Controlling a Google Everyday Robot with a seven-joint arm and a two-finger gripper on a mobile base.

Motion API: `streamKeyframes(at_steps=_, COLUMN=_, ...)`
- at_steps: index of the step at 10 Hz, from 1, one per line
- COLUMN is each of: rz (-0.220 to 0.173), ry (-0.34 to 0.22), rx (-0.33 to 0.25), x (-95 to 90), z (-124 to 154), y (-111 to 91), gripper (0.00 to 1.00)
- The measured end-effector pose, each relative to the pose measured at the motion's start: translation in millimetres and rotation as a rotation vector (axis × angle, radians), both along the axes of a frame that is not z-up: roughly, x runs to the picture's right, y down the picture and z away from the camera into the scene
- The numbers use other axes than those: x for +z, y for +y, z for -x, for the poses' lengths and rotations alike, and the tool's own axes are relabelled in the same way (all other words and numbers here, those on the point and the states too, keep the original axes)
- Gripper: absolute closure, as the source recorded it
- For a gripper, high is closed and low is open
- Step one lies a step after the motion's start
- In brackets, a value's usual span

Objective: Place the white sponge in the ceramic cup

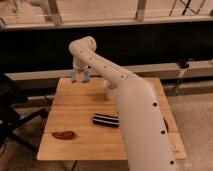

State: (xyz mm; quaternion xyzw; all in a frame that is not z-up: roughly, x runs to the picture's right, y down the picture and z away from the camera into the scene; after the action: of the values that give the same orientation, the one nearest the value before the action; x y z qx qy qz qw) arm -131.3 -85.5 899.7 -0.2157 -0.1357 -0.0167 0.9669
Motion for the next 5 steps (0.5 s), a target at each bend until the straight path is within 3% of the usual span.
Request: streamKeyframes(at_steps=5, rz=-0.007, ry=0.035, rx=0.043, x=3.3, z=-34.6, y=-6.8, gripper=1.0)
